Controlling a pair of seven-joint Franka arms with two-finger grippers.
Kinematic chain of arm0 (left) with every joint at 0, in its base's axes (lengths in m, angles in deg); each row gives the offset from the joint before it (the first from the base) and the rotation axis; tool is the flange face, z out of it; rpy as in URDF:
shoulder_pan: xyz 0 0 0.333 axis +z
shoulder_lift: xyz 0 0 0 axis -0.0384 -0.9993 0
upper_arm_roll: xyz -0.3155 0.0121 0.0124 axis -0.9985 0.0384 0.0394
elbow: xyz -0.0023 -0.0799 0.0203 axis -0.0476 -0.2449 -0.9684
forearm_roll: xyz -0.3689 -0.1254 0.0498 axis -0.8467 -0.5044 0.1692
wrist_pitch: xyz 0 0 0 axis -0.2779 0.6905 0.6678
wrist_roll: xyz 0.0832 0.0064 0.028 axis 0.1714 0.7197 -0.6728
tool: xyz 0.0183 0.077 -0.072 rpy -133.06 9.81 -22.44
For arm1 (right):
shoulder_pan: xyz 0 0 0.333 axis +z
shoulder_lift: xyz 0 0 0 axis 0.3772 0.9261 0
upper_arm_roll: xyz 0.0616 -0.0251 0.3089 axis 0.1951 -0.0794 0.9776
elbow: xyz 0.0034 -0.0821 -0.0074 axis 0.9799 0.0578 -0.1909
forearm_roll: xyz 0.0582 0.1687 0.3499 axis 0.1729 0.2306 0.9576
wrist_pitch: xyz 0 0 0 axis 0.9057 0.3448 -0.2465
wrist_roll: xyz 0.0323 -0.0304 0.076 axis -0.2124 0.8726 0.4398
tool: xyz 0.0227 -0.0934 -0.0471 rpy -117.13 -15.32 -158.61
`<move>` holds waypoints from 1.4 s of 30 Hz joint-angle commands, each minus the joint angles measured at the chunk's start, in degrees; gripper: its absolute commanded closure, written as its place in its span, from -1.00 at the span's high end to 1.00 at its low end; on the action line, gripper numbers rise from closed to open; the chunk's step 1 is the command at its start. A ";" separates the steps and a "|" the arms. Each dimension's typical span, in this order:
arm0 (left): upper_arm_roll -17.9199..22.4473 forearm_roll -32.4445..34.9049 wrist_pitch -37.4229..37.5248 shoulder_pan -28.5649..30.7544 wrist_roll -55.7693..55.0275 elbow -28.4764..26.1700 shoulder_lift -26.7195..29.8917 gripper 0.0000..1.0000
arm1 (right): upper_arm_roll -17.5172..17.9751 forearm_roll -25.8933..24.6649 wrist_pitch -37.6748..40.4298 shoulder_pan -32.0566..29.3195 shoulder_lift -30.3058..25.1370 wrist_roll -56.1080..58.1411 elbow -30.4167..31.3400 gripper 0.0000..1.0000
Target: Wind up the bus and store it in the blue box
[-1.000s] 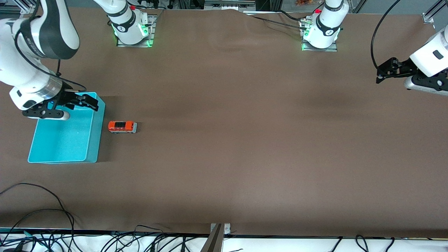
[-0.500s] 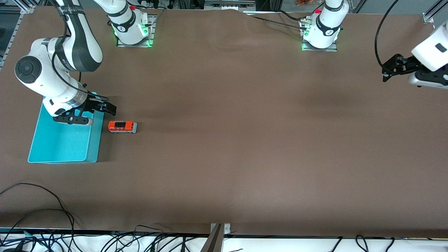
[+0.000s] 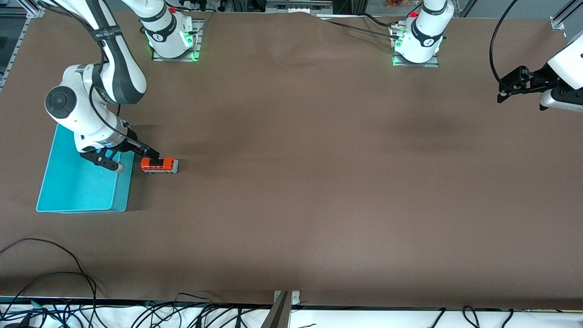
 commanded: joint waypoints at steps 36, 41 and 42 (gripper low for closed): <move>0.23 -1.69 3.00 0.62 1.16 3.10 -0.23 1.00 | -0.11 -0.54 -13.66 0.52 6.12 -45.59 2.12 1.00; 0.23 -1.77 3.00 0.62 1.16 3.10 -0.23 1.00 | -0.20 -0.62 -13.75 0.52 6.91 -47.09 2.12 1.00; 0.23 -1.77 3.00 0.62 1.16 3.10 -0.23 1.00 | -0.20 -0.62 -13.75 0.52 7.09 -47.17 2.12 1.00</move>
